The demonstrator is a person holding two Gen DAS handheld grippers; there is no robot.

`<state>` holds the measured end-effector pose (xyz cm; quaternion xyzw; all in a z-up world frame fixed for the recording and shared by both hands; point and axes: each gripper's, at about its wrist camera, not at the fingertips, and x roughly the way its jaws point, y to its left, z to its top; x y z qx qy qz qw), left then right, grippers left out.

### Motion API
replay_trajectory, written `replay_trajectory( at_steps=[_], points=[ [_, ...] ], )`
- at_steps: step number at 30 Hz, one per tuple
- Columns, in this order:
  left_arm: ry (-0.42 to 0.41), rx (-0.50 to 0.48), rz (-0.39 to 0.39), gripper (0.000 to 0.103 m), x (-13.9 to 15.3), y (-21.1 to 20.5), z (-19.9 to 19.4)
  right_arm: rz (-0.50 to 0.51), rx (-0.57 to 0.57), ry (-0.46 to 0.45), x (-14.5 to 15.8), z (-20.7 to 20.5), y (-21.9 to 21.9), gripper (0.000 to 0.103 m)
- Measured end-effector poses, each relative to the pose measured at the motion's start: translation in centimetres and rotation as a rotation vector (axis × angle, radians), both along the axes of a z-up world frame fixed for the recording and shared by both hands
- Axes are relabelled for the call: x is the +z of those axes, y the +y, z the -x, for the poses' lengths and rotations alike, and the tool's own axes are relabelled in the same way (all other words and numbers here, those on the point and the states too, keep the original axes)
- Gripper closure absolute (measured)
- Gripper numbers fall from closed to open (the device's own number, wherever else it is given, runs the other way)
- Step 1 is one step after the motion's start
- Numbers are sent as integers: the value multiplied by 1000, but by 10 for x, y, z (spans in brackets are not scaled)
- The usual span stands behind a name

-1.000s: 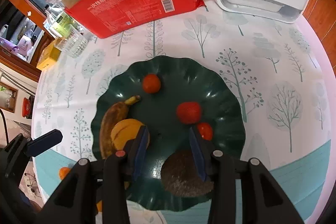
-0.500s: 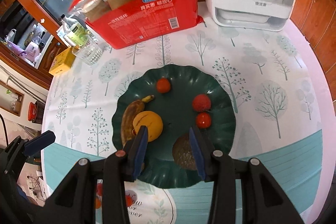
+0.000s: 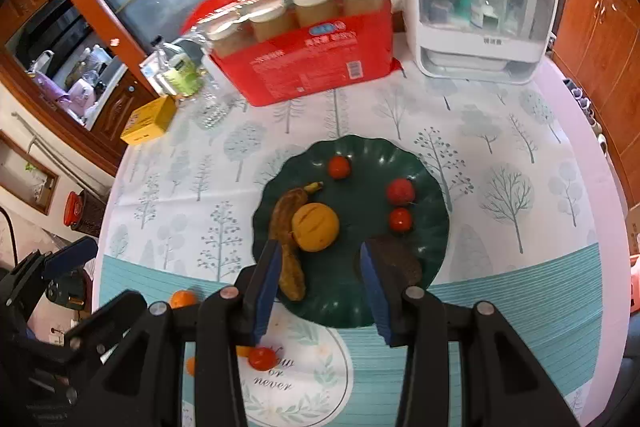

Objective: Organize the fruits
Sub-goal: 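Withdraw both tools back toward the white fruit plate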

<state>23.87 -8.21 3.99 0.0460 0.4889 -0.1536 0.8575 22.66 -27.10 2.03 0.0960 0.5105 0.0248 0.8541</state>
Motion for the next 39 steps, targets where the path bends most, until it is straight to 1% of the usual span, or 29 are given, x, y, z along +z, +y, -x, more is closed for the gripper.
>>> replay_trajectory(
  at_steps=[8, 13, 17, 22, 26, 32, 39],
  points=[
    [-50, 34, -22, 15, 14, 24, 32, -5, 73, -43, 17, 26, 29, 62],
    [-64, 60, -17, 14, 12, 42, 52, 11, 128, -63, 19, 44, 53, 62],
    [-73, 83, -34, 12, 7, 54, 67, 15, 170, -70, 17, 57, 68, 61],
    [-68, 115, -43, 12, -4, 70, 81, 43, 224, -65, 9, 67, 88, 61],
    [-53, 139, -48, 12, -16, 80, 89, 43, 255, -52, 1, 70, 99, 60],
    [-32, 177, -58, 12, -34, 98, 91, 46, 294, -34, -12, 72, 113, 59],
    [14, 231, -84, 12, -60, 129, 78, 46, 351, 14, -44, 75, 134, 56]
  ],
)
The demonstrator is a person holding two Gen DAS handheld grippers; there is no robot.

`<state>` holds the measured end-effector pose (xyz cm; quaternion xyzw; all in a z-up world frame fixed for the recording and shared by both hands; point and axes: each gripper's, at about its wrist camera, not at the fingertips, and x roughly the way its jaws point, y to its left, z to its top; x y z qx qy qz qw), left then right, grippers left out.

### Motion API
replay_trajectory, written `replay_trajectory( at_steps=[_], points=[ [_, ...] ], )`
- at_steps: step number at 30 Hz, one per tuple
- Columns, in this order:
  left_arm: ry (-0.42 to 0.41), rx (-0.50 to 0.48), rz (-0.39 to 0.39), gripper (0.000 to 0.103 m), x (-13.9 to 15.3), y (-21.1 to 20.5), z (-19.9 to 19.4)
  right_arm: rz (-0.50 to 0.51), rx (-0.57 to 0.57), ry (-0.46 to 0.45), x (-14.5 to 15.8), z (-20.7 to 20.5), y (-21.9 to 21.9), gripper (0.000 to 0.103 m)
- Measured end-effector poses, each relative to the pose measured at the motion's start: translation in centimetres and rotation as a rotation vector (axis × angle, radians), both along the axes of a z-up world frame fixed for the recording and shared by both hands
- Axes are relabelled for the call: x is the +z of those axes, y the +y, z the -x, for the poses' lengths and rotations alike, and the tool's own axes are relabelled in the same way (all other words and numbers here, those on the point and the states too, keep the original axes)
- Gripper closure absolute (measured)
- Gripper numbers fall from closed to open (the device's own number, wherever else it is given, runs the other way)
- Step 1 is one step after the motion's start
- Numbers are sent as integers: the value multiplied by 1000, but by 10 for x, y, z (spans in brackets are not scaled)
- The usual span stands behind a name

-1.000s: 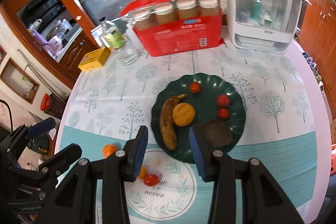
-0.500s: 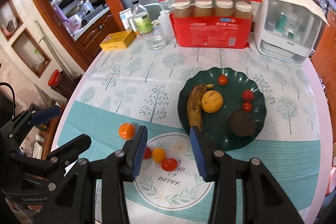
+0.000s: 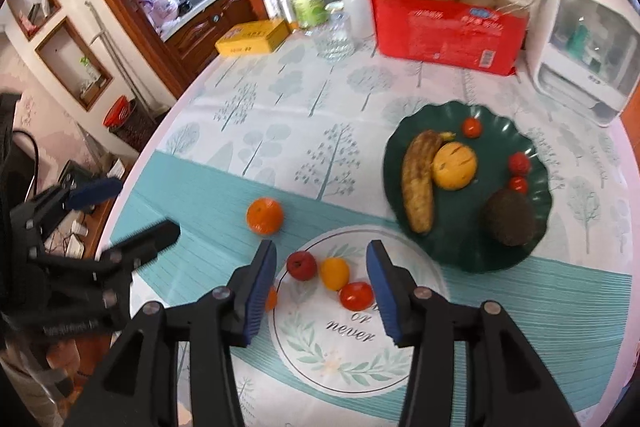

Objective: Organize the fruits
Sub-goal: 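Withdraw both tools back toward the white fruit plate, then grasp a tangerine with the left tool while the right tool grasps another tangerine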

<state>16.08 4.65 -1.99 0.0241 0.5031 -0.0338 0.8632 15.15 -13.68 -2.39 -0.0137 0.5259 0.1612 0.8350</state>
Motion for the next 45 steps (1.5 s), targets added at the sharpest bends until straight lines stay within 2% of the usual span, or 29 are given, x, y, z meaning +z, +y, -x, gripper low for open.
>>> replay_trajectory(
  at_steps=[9, 16, 22, 27, 29, 32, 34, 36, 40, 44, 45],
  points=[
    [28, -74, -48, 12, -29, 14, -28, 5, 114, 94, -56, 6, 37, 56],
    [68, -208, -76, 12, -56, 16, -50, -20, 177, 176, -92, 9, 60, 56],
    [131, -257, -64, 12, -86, 12, -71, -26, 201, 226, -116, 9, 73, 56],
    [172, -286, -44, 12, -106, 3, -81, -6, 212, 230, -128, 7, 77, 56],
    [185, -302, -36, 12, -112, -2, -85, -18, 224, 232, -131, 7, 77, 61],
    [205, -322, -23, 13, -121, -9, -88, -31, 223, 234, -131, 7, 73, 62],
    [222, -334, -20, 17, -127, -14, -91, -27, 220, 230, -130, 7, 69, 63],
    [248, -345, -12, 27, -135, -19, -94, -20, 213, 226, -129, 8, 63, 63],
    [283, -346, 3, 40, -147, -24, -97, -15, 177, 229, -128, 11, 45, 63],
    [311, -340, 20, 57, -157, -26, -99, -22, 131, 237, -127, 15, 28, 63],
    [315, -340, 27, 58, -158, -25, -100, -26, 118, 240, -126, 16, 24, 63]
  ],
)
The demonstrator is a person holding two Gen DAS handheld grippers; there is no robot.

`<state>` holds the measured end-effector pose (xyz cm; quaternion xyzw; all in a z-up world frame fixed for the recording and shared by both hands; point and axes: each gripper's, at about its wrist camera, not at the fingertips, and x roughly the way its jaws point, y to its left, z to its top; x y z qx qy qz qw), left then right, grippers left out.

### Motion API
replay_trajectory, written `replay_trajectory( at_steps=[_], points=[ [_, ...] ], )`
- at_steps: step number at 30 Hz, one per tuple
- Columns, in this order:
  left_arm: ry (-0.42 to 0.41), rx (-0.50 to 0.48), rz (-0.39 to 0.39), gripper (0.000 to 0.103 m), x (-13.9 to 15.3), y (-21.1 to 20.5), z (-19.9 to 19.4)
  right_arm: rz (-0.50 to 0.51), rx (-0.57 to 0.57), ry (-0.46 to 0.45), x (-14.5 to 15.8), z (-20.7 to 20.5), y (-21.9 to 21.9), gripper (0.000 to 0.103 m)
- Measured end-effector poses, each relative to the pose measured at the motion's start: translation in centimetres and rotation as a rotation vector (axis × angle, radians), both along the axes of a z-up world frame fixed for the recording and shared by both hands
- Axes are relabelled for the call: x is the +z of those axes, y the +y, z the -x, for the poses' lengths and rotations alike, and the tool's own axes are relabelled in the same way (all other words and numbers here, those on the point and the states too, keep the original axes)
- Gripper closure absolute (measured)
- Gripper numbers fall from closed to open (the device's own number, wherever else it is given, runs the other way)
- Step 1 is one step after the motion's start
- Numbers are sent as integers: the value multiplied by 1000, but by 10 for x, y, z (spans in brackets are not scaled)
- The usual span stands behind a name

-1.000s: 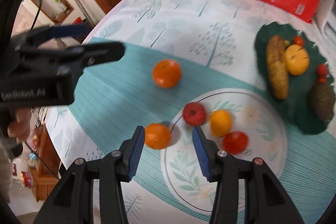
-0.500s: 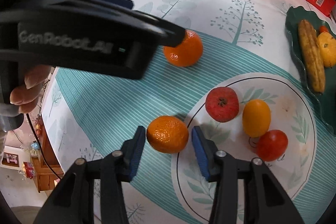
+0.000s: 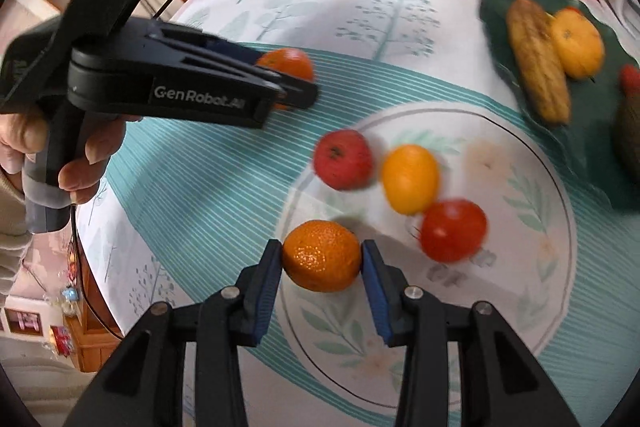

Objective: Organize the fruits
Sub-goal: 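Grasp a tangerine with the left tool while the right tool grasps another tangerine, then carry both tangerines onto the green plate and release them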

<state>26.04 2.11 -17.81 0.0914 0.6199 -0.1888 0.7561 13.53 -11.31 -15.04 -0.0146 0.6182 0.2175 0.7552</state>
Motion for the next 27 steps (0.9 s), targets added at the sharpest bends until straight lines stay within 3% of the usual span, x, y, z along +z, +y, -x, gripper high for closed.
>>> replay_trajectory(
  at_steps=[13, 20, 27],
  points=[
    [-46, 66, 7, 60, 10, -5, 30, -28, -77, -10, 9, 8, -27, 63],
    [-126, 100, 42, 60, 53, -5, 53, -53, -119, -61, 28, 17, -44, 63],
    [-213, 44, 97, 60, 110, -29, 57, -71, -219, -138, 58, 15, -81, 63]
  ],
)
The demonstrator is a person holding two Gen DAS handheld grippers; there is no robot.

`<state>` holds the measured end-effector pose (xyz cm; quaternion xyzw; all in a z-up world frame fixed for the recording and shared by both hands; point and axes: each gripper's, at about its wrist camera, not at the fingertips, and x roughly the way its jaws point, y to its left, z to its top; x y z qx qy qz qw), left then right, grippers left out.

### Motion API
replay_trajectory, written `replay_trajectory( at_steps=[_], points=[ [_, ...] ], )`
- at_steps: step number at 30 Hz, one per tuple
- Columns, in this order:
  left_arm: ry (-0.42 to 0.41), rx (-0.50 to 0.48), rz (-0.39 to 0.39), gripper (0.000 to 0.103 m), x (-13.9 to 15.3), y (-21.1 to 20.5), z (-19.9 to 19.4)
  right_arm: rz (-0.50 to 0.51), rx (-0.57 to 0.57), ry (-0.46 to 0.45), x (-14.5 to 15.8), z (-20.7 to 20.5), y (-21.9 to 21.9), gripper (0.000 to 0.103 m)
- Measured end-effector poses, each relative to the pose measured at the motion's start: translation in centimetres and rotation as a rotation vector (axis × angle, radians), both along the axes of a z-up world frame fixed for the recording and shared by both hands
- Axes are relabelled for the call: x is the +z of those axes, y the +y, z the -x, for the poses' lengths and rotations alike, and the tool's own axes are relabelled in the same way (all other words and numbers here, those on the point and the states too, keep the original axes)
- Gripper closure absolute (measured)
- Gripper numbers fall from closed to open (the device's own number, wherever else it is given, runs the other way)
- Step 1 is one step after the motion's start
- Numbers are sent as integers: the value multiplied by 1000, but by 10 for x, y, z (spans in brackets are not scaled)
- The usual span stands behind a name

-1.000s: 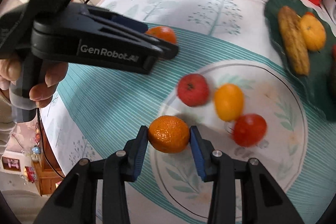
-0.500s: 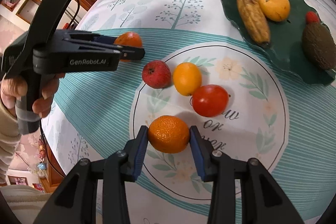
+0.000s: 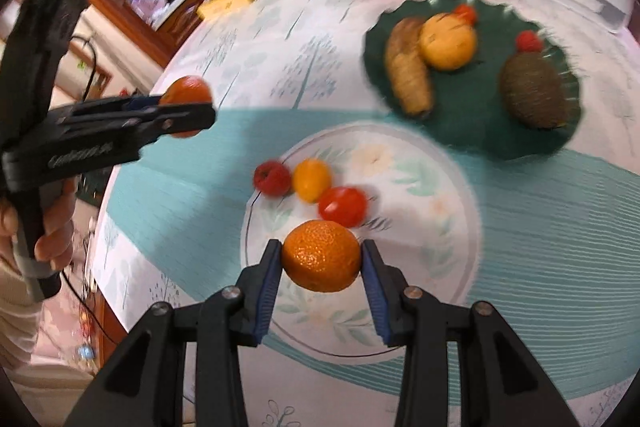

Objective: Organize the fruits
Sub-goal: 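Carry both tangerines onto the green plate and release them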

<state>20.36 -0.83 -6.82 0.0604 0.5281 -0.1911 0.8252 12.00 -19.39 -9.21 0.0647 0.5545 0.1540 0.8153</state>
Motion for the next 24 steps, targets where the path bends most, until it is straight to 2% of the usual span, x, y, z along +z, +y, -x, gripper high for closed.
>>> replay_trajectory(
  at_steps=[7, 15, 20, 24],
  points=[
    [-87, -67, 50, 60, 49, -51, -13, 25, -118, -148, 61, -29, -48, 63],
    [-153, -46, 66, 60, 83, -96, -52, 81, -209, -285, 119, -67, -89, 63],
    [-177, -23, 61, 60, 86, -115, -91, 96, -262, -301, 124, -97, -103, 63],
    [-124, 4, 93, 60, 67, -126, -128, 105, -296, -278, 103, -124, -111, 63]
  ],
)
